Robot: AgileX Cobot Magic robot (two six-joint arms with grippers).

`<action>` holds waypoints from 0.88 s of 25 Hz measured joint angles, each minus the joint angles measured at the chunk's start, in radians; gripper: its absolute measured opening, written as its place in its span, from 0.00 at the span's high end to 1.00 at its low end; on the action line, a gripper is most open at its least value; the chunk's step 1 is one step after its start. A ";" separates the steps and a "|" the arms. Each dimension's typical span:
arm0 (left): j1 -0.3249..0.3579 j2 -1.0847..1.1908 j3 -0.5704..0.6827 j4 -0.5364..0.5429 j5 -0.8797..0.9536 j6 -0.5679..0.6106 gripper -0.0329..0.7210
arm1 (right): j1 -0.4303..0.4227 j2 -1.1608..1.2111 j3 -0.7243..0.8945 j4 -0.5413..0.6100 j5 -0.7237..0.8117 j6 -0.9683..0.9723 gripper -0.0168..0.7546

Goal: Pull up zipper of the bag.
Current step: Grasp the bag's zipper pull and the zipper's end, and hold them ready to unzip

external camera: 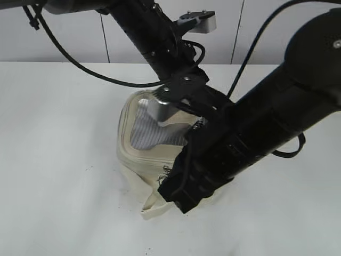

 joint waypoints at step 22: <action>-0.001 -0.130 -0.001 0.171 -0.005 -0.051 0.52 | -0.087 -0.118 -0.035 -0.478 -0.011 0.722 0.24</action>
